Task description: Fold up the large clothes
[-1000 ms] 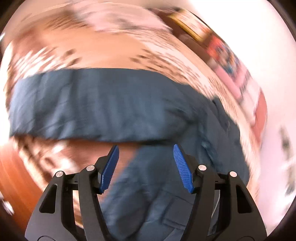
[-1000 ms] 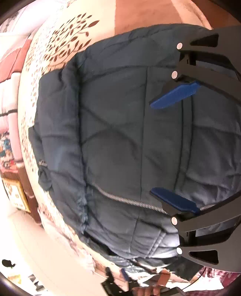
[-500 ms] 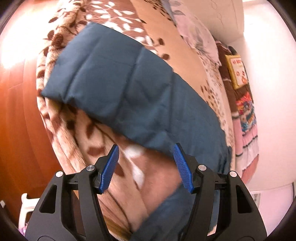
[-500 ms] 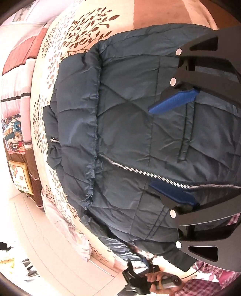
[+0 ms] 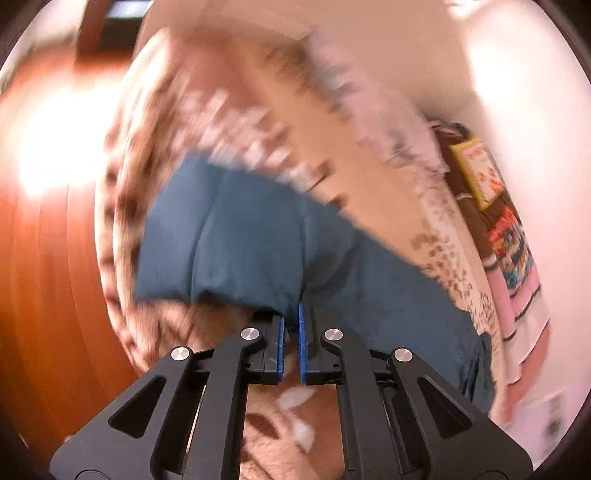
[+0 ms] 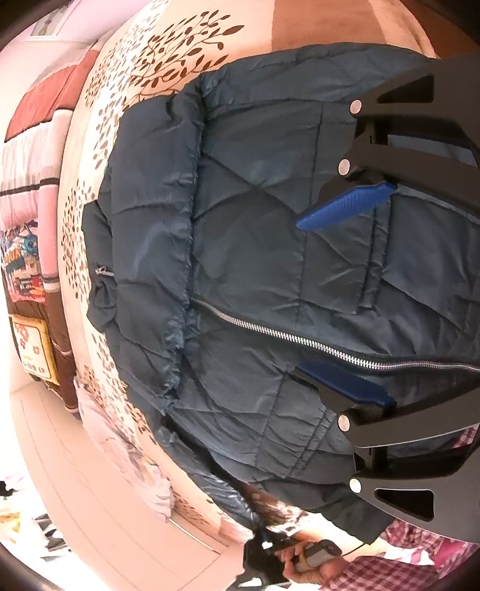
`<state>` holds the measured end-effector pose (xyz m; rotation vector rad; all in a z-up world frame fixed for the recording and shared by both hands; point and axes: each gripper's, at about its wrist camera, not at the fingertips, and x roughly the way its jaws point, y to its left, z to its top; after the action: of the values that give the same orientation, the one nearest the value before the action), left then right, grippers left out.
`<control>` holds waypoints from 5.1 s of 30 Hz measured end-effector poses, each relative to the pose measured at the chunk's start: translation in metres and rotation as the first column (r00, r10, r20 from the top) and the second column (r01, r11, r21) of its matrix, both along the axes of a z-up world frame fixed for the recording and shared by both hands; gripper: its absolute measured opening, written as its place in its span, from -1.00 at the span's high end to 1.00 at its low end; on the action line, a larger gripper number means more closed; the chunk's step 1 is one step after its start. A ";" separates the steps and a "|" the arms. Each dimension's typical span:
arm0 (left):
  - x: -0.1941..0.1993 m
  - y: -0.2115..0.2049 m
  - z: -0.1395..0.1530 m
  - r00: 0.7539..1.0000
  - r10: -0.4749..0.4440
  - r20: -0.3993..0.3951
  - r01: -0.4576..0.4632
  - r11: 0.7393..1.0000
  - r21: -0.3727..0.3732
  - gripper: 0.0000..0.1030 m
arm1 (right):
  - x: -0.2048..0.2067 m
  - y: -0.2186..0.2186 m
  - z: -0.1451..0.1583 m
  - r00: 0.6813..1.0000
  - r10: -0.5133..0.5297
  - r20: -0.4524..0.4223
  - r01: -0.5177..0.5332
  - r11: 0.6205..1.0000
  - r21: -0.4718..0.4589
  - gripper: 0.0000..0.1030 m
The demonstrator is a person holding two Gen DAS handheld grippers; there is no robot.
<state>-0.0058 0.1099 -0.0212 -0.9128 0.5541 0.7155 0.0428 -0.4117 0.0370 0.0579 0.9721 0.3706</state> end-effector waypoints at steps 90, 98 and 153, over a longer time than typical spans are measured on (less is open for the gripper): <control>0.014 -0.202 0.042 0.537 -0.709 -0.458 0.831 0.539 0.139 -0.20 | -0.043 -0.105 -0.005 0.974 -0.087 -0.211 0.122 0.980 0.159 -0.11; -0.011 -0.178 0.036 0.521 -0.709 -0.476 0.822 0.567 0.055 -0.23 | -0.079 -0.134 -0.009 0.965 -0.110 -0.237 0.139 0.984 0.111 -0.12; -0.044 -0.180 0.010 0.488 -0.843 -0.229 0.845 0.522 -0.121 0.84 | -0.133 -0.187 -0.034 0.930 -0.140 -0.341 0.243 0.928 0.282 0.75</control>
<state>-0.0494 -0.0706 -0.0115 -0.4131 1.1364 -0.1006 -0.0901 -0.5989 0.0025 0.5215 1.2034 0.3381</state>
